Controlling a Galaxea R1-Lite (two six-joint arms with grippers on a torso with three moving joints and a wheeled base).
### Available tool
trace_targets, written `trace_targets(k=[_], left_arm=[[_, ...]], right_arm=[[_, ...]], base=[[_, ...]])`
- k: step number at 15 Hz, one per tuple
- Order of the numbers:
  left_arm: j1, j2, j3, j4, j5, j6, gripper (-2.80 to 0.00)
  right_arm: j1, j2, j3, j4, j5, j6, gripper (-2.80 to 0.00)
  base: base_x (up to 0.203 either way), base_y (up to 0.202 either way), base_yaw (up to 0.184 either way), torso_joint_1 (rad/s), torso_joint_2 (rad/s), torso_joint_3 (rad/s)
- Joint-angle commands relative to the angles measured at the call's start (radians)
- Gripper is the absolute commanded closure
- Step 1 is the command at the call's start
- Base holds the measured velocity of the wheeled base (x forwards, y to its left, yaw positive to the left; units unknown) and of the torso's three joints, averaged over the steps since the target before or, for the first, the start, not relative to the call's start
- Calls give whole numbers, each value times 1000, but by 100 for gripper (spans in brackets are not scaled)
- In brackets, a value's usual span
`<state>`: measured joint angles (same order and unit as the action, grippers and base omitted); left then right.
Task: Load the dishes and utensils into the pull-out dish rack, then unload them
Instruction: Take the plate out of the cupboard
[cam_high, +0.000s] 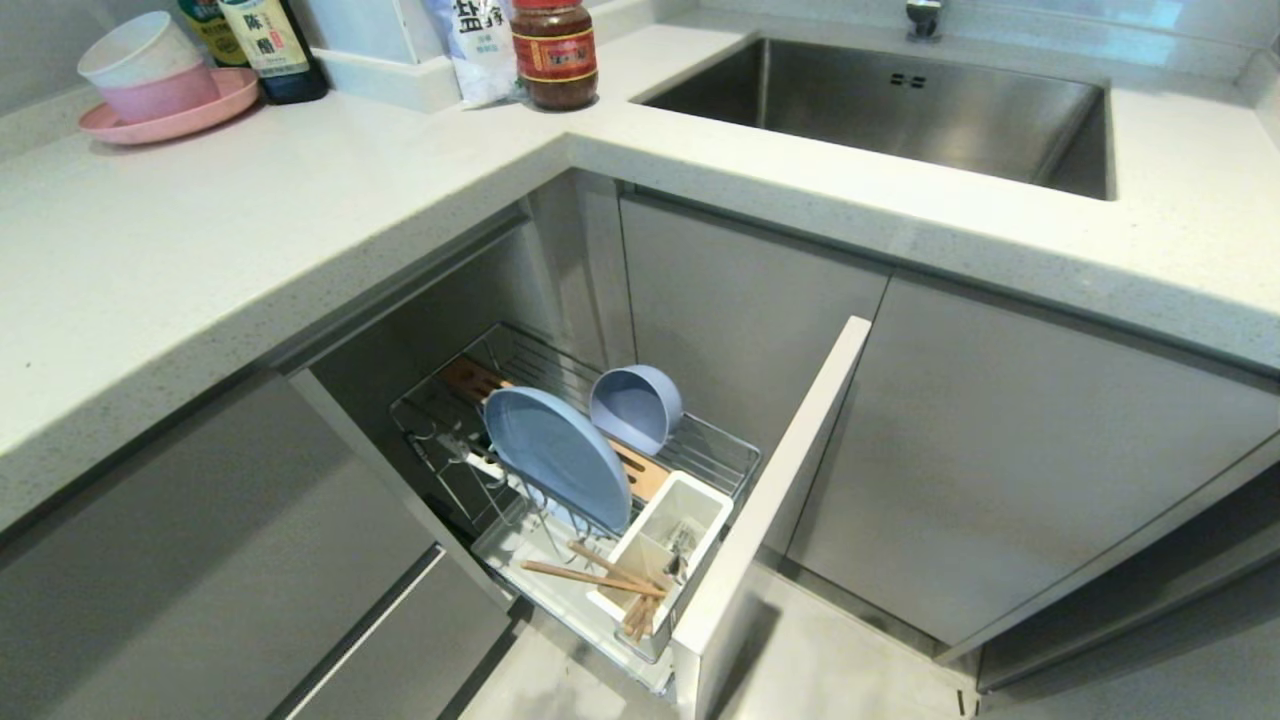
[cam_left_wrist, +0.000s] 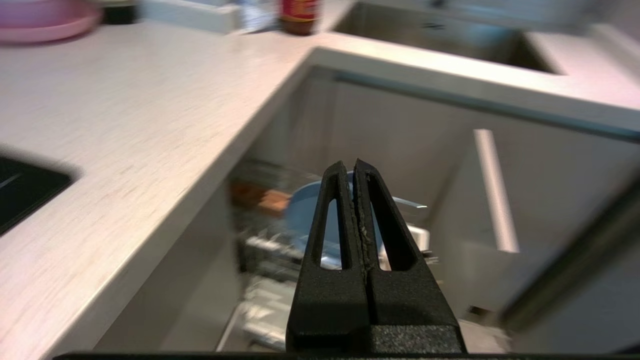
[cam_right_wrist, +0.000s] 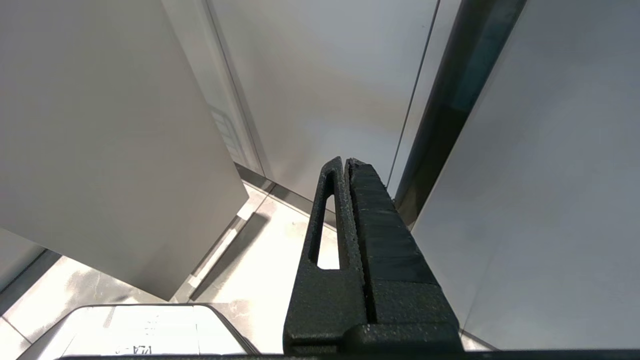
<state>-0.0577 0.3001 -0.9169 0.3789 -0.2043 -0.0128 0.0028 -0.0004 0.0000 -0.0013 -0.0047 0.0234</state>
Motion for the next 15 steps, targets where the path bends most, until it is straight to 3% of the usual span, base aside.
trace_targets(k=[1,4,6,10,11,12,15], left_arm=[[42,-158,82,18,-2,5,0],[58,-279,278,-16,21,-6,0],[61,-294,433,-190,87,-9,0],[61,-300,859,-618,163,28,0],[62,-300,923,-656,171,32,0],[62,-300,949,-653,177,38,0],[62,-300,942,-441,179,26,0]], right_arm=[[0,-4,2,-1,0,0,0],[0,-4,2,0,0,0,0],[0,-4,2,0,0,1,0],[0,-4,2,0,0,0,0],[0,-4,2,0,0,0,0],[0,-4,2,0,0,0,0],[0,-4,2,0,0,0,0]], base=[[0,0,0,0,0,0],[0,0,0,0,0,0],[0,0,0,0,0,0],[0,0,0,0,0,0],[0,0,0,0,0,0],[0,0,0,0,0,0],[0,0,0,0,0,0]])
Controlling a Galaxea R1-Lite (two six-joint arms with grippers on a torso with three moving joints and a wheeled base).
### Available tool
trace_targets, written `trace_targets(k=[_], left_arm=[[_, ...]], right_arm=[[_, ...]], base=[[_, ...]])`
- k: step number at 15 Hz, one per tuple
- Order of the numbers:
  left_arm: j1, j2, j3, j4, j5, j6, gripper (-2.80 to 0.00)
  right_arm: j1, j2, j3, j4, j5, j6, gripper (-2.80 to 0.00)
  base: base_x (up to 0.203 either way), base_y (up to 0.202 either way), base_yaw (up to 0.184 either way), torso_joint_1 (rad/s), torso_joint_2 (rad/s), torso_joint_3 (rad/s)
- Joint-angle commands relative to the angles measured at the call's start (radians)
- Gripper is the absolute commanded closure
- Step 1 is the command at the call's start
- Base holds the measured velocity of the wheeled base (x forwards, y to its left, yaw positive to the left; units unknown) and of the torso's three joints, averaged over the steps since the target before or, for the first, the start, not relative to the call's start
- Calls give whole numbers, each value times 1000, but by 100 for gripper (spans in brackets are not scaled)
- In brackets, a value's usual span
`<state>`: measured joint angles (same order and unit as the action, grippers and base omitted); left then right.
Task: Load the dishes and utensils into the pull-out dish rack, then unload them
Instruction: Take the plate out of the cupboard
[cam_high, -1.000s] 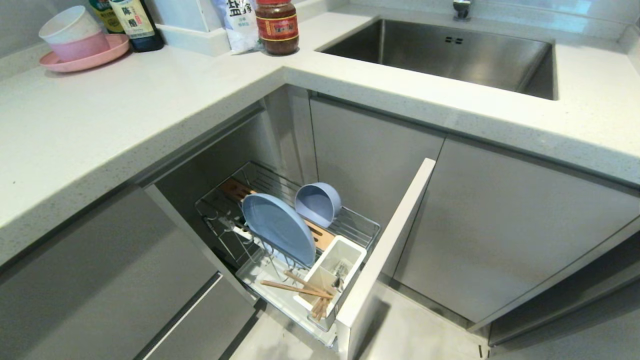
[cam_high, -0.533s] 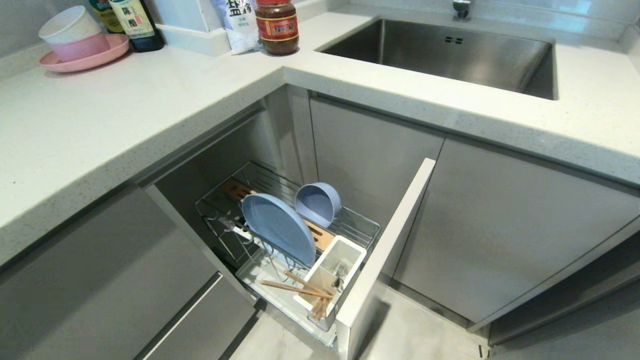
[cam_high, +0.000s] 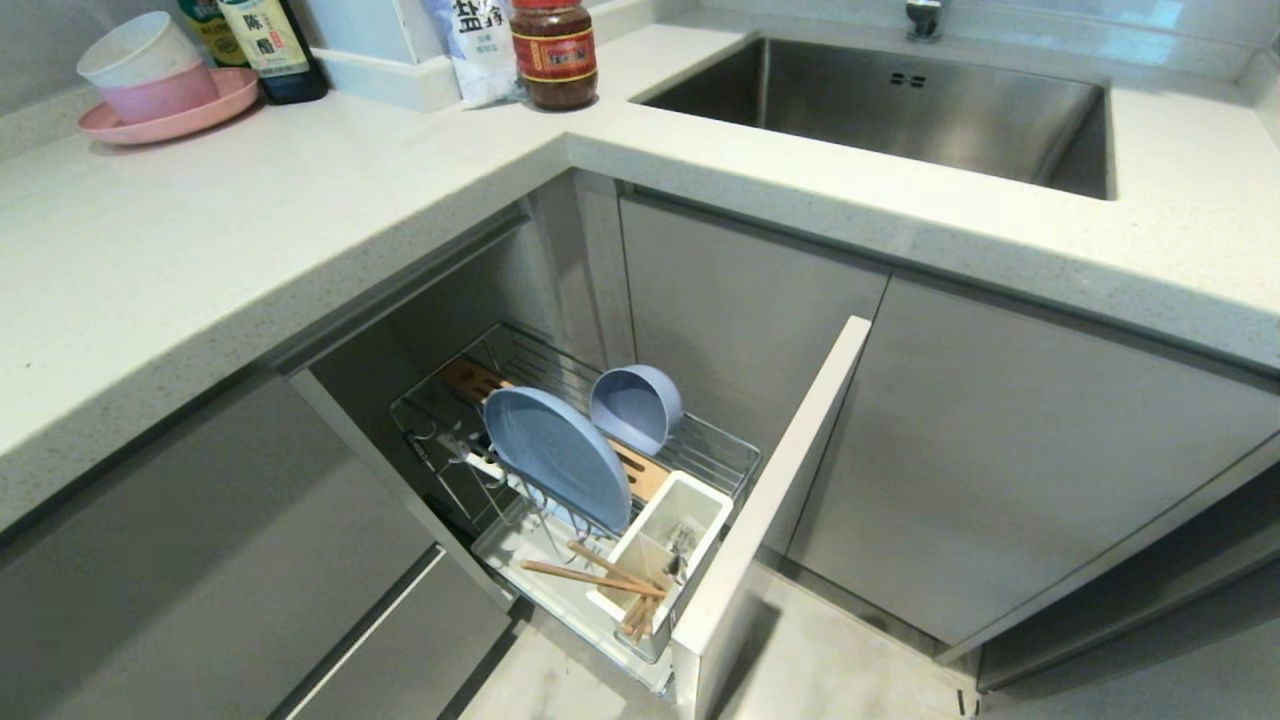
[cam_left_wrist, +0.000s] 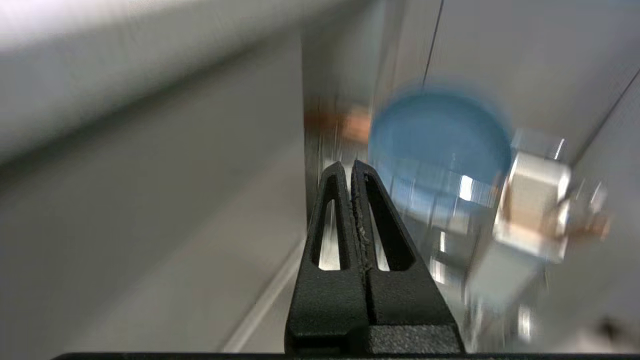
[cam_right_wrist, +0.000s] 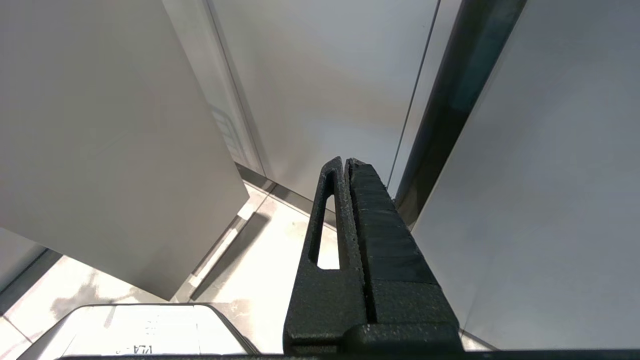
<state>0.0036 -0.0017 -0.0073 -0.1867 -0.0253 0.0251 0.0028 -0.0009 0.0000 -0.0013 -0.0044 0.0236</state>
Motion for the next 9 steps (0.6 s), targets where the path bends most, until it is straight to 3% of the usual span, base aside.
trace_targets(k=[1,4,6,9], left_arm=[[0,2,32,129,-2,-16,0],[1,2,32,127,1,-14,0],[1,2,33,128,9,-70,0],[1,2,33,128,21,-80,0]], right_arm=[[0,-4,2,0,0,0,0],[0,-4,2,0,0,1,0],[0,-4,2,0,0,0,0],[0,-4,2,0,0,0,0]], base=[[0,0,0,0,0,0],[0,0,0,0,0,0],[0,0,0,0,0,0],[0,0,0,0,0,0]])
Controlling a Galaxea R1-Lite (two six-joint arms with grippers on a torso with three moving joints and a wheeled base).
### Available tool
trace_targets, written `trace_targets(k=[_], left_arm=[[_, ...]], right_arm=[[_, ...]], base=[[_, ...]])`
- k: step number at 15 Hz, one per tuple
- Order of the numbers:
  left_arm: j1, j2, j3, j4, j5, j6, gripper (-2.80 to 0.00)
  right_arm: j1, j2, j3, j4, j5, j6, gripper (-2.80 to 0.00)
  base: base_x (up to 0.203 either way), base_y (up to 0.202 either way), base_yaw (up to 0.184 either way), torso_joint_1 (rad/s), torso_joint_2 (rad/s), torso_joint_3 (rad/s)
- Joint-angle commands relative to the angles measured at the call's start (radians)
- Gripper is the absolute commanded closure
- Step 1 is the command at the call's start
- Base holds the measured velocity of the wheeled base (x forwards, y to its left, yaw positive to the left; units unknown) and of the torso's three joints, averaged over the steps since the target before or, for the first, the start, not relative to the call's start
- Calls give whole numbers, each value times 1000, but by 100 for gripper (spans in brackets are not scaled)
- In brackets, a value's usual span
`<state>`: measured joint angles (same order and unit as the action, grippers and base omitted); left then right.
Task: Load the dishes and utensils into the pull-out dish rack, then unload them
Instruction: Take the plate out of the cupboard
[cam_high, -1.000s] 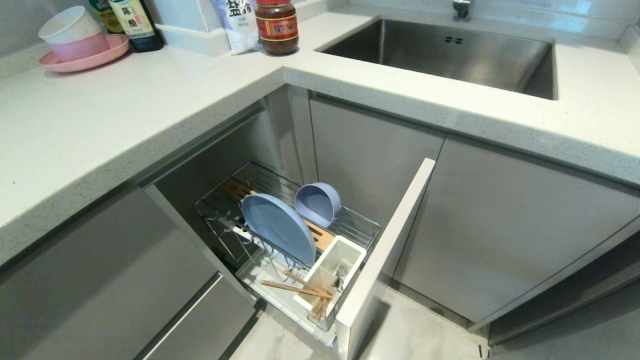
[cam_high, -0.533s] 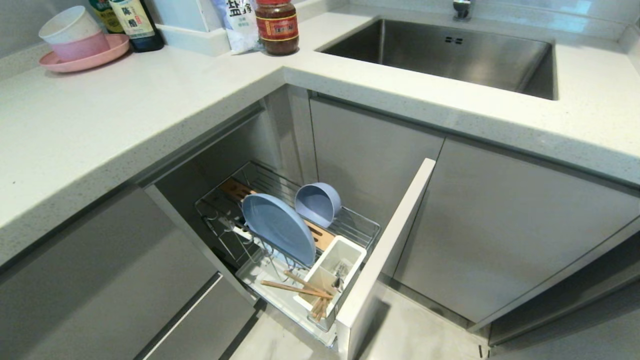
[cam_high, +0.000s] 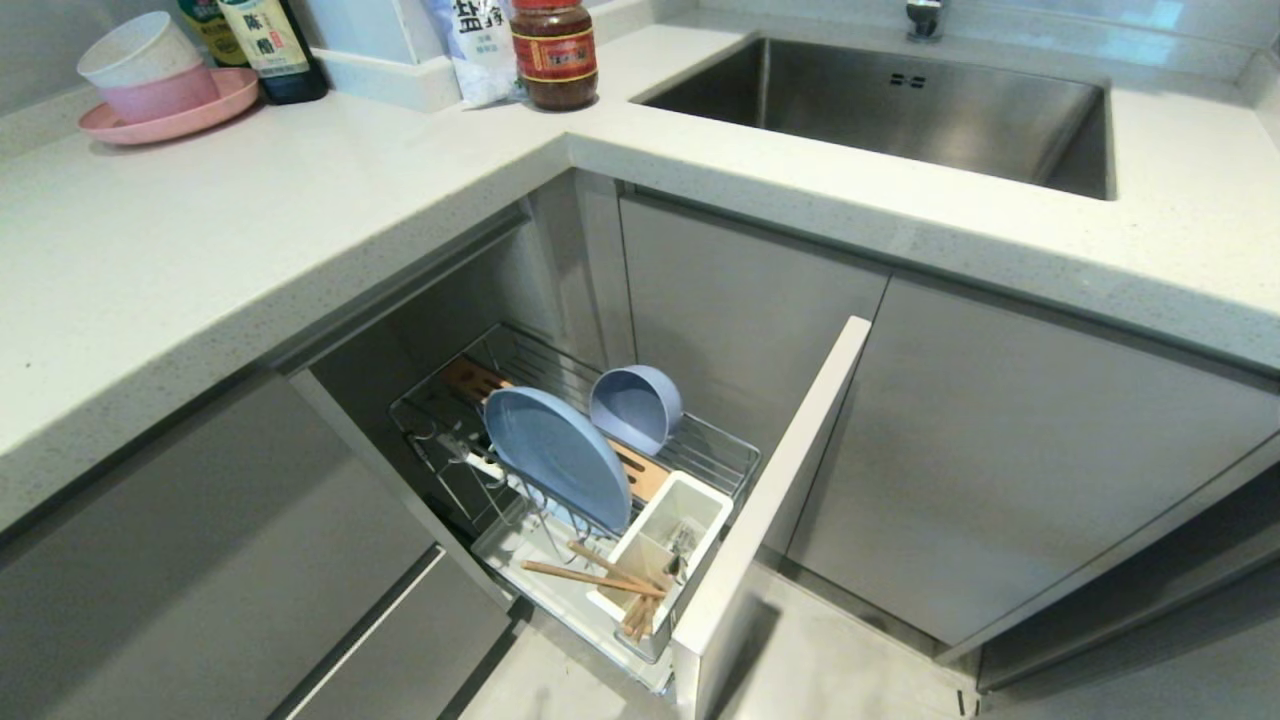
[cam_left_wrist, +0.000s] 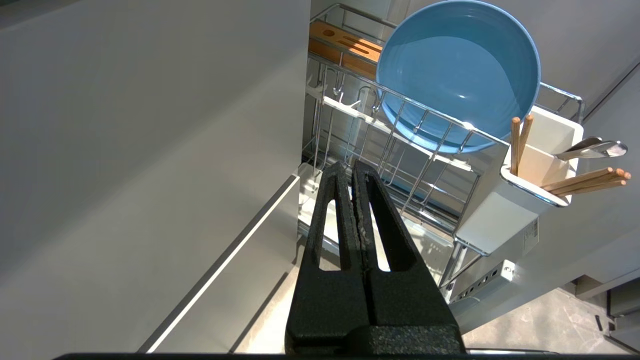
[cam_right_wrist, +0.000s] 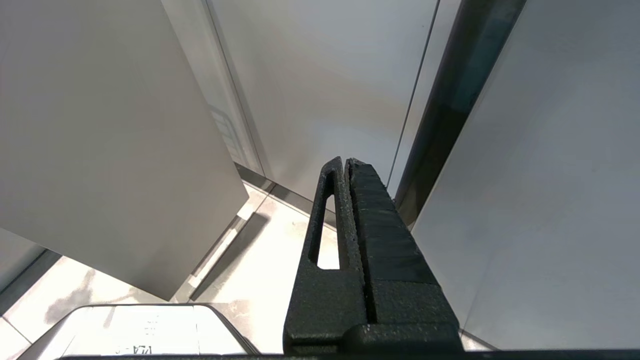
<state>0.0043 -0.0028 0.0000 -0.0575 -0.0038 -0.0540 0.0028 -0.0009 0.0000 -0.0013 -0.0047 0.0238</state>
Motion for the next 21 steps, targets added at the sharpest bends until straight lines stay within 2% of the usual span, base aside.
trace_targets(k=[1,21], left_arm=[[0,3,25,-1,-1,-1,0],[0,3,25,-1,-1,-3,0]], right_arm=[[0,-4,2,0,0,0,0],[0,-4,2,0,0,1,0]], base=[[0,0,0,0,0,0],[0,0,0,0,0,0]])
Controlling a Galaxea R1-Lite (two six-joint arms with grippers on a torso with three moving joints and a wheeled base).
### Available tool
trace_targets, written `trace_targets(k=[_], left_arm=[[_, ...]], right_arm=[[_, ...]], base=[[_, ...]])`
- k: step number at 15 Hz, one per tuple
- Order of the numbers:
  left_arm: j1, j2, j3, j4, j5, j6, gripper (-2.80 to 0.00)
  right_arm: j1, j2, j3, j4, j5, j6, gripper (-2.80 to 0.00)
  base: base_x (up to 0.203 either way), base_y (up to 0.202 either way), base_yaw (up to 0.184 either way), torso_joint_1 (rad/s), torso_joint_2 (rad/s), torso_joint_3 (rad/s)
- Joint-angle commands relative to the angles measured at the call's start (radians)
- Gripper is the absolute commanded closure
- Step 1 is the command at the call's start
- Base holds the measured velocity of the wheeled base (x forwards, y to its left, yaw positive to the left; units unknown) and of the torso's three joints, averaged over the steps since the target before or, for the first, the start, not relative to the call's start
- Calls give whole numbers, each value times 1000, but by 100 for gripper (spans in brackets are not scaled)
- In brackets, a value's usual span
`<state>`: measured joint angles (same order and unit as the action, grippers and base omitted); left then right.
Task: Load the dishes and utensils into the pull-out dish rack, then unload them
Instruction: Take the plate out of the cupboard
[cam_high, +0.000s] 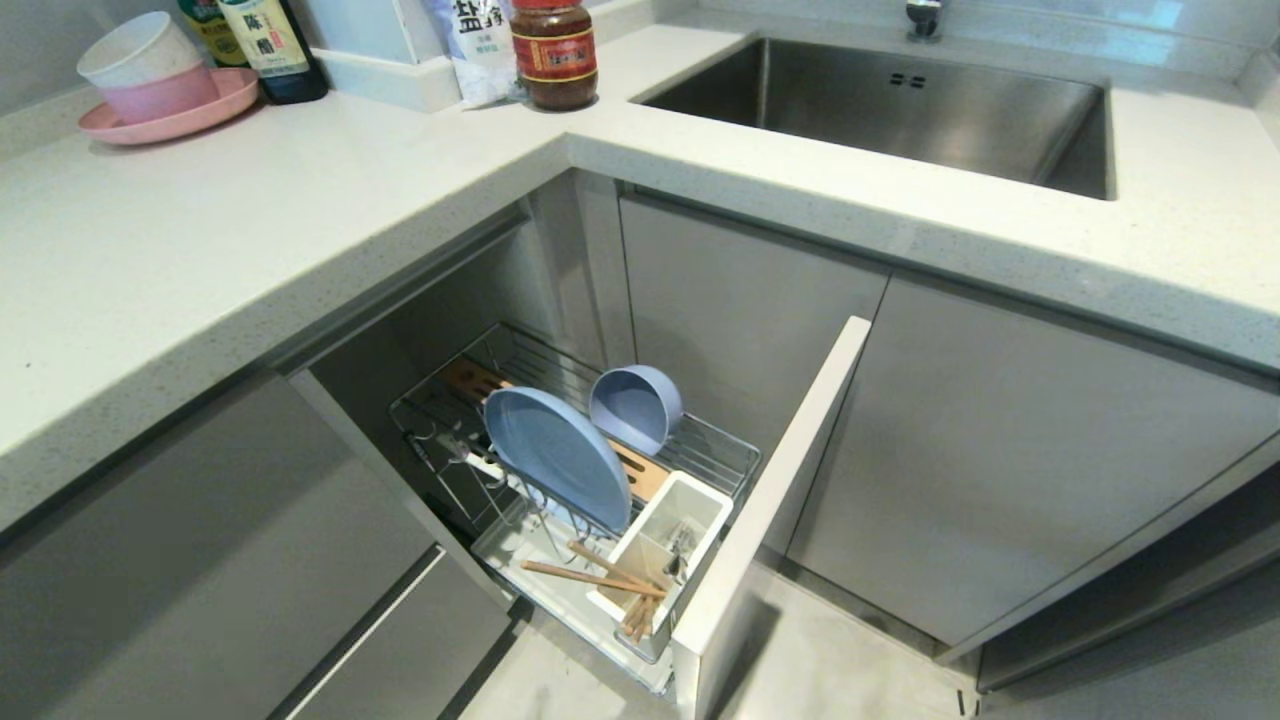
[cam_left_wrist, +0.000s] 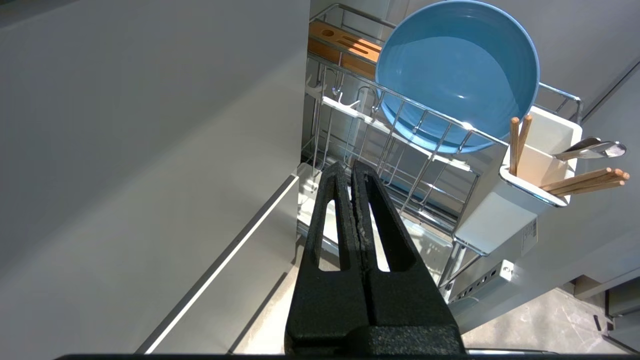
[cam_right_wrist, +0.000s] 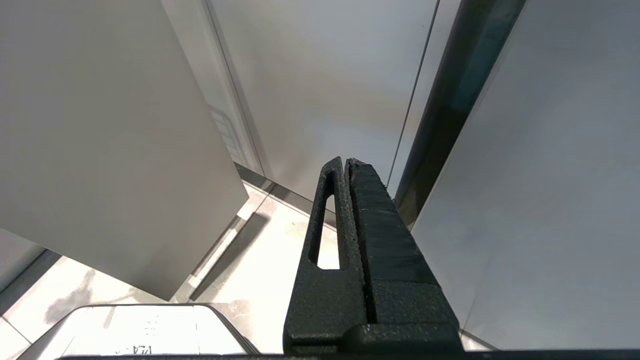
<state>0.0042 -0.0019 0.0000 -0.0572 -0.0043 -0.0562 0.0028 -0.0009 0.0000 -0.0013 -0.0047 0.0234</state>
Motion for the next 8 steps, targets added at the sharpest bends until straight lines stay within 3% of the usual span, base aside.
trace_targets(k=[1,8], left_arm=[[0,2,26,-1,0,-1,0],[0,2,26,-1,0,-1,0]], right_arm=[[0,-4,2,0,0,0,0],[0,-4,2,0,0,0,0]], base=[[0,0,0,0,0,0],[0,0,0,0,0,0]])
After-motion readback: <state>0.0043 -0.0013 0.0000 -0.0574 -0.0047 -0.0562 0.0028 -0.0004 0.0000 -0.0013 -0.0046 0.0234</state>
